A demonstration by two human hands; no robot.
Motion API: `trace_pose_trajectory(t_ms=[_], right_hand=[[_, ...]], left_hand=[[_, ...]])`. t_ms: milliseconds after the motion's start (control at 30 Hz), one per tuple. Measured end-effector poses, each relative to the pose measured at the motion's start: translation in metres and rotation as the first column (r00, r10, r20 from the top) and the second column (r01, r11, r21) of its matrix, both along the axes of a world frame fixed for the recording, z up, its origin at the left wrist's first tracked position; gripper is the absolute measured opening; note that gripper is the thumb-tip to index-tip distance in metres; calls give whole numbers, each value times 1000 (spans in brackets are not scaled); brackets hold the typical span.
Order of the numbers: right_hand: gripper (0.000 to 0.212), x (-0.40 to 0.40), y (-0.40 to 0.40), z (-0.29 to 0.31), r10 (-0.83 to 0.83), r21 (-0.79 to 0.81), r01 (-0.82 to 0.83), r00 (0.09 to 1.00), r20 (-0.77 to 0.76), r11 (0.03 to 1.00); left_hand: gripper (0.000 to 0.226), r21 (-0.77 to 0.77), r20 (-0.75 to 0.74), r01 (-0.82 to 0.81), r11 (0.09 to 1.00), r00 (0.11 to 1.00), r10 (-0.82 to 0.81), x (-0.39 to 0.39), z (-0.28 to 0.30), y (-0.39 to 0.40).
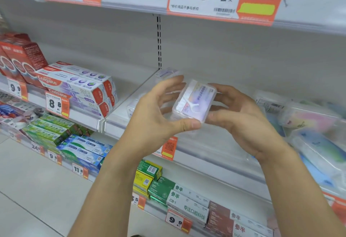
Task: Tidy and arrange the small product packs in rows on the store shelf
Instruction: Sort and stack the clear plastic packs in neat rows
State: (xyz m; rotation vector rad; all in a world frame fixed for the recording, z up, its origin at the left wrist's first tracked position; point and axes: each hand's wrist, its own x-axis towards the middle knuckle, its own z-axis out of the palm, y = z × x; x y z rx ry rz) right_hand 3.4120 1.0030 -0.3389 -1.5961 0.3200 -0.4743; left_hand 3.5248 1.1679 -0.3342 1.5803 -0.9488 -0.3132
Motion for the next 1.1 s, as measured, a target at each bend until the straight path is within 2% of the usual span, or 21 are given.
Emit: trace_pose_trajectory(t_ms=[67, 133, 200, 300, 367, 467, 533, 600, 700, 900, 1100], right_hand=[[50, 4, 3, -2, -85, 62, 80, 994, 74, 995], [63, 9, 6, -9, -188, 103, 178, 978, 94, 979], [75, 12, 8, -14, -232, 87, 228, 972, 33, 970], [69, 14, 9, -20, -207, 32, 209, 977, -55, 977], [67, 14, 10, -21, -266, -92, 262, 964, -30, 961], [71, 15, 12, -23, -300, -453, 268, 954, 0, 850], [78, 19, 16, -28, -241, -611, 186, 970, -7, 769], [77, 23, 19, -35, -198, -662, 115, 979, -51, 741], [60, 29, 20, -42, -162, -665, 52, 981, -106, 745], [58, 33, 16, -47, -91, -611, -25, 983, -157, 791], [53, 33, 15, -42, -89, -628, -57, 976, -199, 776]], left_hand=[[97, 47, 26, -64, 997, 998, 63, -2, -1, -2], [99, 39, 12, -111, 993, 994, 111, -4, -5, -6], [98, 24, 7, -148, 989, 989, 148, -8, -10, -11], [86, 110, 99, -145, 983, 986, 134, -9, -9, -9], [64, 142, 176, -191, 971, 971, 165, 4, 2, 6], [26, 12, 346, -382, 924, 868, 355, 41, 17, 31], [25, 53, 452, -449, 892, 807, 380, 59, 7, 36], [30, 198, 501, -451, 870, 810, 306, 67, -18, 31], [34, 355, 400, -401, 844, 881, 251, 64, -39, 22], [34, 361, 361, -379, 852, 899, 247, 69, -33, 23], [34, 391, 346, -345, 854, 914, 211, 74, -28, 28]])
